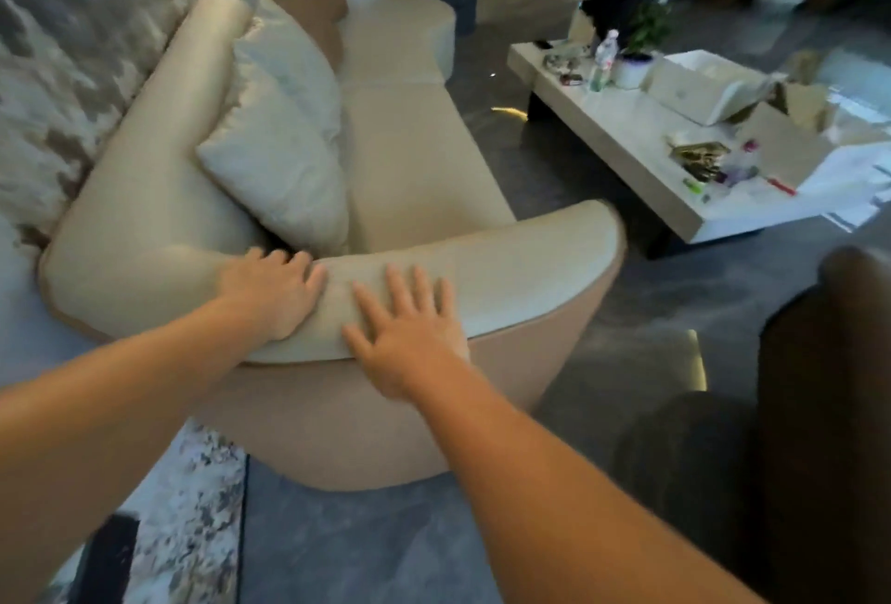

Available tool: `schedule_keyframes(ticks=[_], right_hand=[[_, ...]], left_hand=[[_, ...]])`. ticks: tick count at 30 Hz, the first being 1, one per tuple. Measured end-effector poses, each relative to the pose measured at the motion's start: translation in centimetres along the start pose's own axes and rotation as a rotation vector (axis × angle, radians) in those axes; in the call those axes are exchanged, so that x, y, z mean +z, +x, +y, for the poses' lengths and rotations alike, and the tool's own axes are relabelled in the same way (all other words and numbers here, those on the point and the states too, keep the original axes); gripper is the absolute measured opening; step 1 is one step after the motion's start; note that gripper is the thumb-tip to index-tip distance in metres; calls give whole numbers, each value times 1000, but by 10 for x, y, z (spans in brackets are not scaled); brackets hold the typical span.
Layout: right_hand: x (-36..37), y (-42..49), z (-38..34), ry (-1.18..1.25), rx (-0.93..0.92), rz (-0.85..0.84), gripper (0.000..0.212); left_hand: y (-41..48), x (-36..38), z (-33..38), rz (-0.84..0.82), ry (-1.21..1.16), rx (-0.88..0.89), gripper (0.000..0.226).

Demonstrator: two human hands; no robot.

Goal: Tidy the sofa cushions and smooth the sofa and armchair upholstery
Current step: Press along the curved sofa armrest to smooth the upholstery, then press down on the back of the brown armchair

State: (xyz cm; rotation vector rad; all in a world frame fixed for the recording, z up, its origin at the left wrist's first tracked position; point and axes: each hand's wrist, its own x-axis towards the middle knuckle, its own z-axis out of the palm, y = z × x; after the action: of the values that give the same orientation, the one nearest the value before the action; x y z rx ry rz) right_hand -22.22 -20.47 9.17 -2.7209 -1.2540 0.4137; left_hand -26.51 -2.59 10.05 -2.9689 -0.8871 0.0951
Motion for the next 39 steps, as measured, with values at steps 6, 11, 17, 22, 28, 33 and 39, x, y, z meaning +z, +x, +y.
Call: schedule_keyframes(ticks=[6, 11, 17, 22, 28, 33, 39], right_hand=[[1, -209, 135, -266, 203, -215, 60], [-38, -322, 194, -305, 363, -384, 52], [-103, -539, 245, -187, 486, -236, 47], [-149, -670, 274, -90, 588, -68, 49], [-174, -823, 312, -36, 740, 173, 54], [-177, -935, 335, -31, 820, 212, 57], [-183, -1020, 392, 117, 934, 178, 73]], left_hand=[[-121, -34, 98, -151, -99, -99, 45], [-228, -54, 180, -429, -230, 92, 23], [-419, -132, 380, -395, -509, 339, 17], [-523, -184, 487, -350, -599, 535, 18], [-617, -223, 558, -266, -545, 632, 34], [-691, -250, 577, -267, -432, 623, 43], [-742, -280, 636, -284, -324, 593, 56]])
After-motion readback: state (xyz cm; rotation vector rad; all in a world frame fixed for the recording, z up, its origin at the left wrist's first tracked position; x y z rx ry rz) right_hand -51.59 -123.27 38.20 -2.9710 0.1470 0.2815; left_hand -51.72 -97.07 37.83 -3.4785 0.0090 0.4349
